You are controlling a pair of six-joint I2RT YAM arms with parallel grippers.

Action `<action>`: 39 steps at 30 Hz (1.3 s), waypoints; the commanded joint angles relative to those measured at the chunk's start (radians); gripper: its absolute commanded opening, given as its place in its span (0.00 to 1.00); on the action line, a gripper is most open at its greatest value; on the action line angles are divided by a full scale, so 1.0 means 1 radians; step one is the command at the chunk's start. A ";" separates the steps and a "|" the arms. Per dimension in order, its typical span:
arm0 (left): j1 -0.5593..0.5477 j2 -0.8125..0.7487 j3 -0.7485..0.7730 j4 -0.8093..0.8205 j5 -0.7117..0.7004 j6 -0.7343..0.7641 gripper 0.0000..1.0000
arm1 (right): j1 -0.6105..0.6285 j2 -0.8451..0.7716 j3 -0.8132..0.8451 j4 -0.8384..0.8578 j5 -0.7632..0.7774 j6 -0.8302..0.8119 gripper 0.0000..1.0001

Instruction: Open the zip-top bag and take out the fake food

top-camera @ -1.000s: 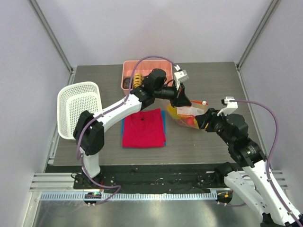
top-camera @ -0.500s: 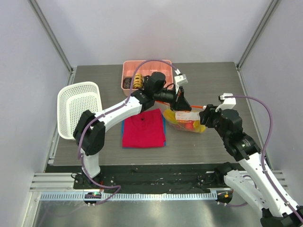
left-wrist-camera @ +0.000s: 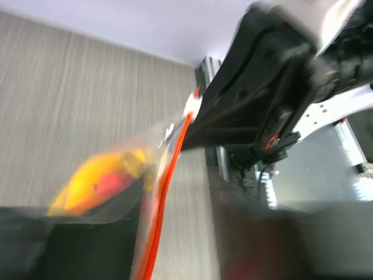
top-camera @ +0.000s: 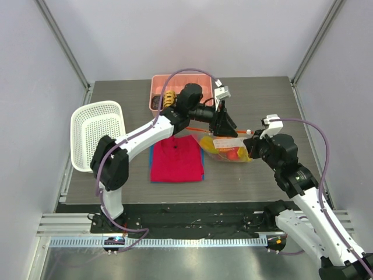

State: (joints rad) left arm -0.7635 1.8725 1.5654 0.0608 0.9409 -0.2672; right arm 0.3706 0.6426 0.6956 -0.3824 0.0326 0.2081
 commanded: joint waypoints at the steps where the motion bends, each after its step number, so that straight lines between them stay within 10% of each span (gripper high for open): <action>1: -0.003 0.004 0.114 0.065 0.081 -0.029 0.61 | -0.004 0.018 0.068 0.034 -0.106 -0.050 0.01; 12: -0.028 0.117 0.216 0.188 0.200 -0.132 0.36 | -0.019 0.038 0.102 0.002 -0.134 -0.085 0.01; 25: -0.046 0.180 0.187 0.405 0.231 -0.305 0.51 | -0.045 0.028 0.102 -0.019 -0.157 -0.087 0.01; 39: -0.045 0.146 0.165 0.215 0.041 -0.081 0.59 | -0.073 0.029 0.101 -0.030 -0.189 -0.095 0.01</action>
State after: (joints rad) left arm -0.8047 2.0651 1.7302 0.2886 1.0424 -0.4061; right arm 0.3096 0.6807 0.7483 -0.4484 -0.1337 0.1291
